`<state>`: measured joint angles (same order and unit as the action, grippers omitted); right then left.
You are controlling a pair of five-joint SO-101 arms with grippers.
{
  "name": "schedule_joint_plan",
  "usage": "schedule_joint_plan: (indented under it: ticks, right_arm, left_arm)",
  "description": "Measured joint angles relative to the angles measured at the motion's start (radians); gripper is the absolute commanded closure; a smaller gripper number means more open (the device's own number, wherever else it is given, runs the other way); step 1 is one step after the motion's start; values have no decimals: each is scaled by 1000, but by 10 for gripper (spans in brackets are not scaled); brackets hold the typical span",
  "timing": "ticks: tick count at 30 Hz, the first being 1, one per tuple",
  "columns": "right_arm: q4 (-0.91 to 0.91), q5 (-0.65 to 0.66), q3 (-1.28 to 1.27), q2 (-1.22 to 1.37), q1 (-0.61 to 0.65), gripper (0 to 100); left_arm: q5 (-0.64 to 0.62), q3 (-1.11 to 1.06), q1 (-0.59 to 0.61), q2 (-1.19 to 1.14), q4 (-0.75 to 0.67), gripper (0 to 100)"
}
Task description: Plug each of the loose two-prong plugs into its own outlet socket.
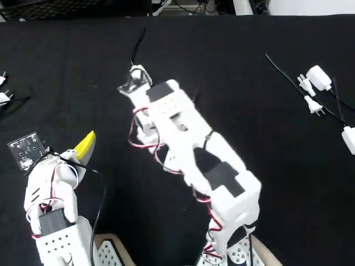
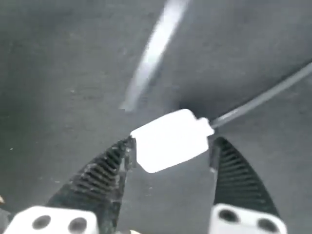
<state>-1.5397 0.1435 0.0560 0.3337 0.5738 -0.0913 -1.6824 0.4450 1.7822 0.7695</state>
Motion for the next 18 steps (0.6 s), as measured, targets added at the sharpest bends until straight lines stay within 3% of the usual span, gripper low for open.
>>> schedule_joint_plan:
  ticks: [9, 16, 18]
  right_arm:
    - [-41, -87, 0, 0, 15, 752]
    - [-18, -163, -46, 0, -25, 916]
    - [-34, -164, -68, 0, -25, 900]
  left_arm:
    - [0, 0, 0, 0, 0, 557]
    - [0, 0, 0, 0, 0, 557]
    - [0, 0, 0, 0, 0, 557]
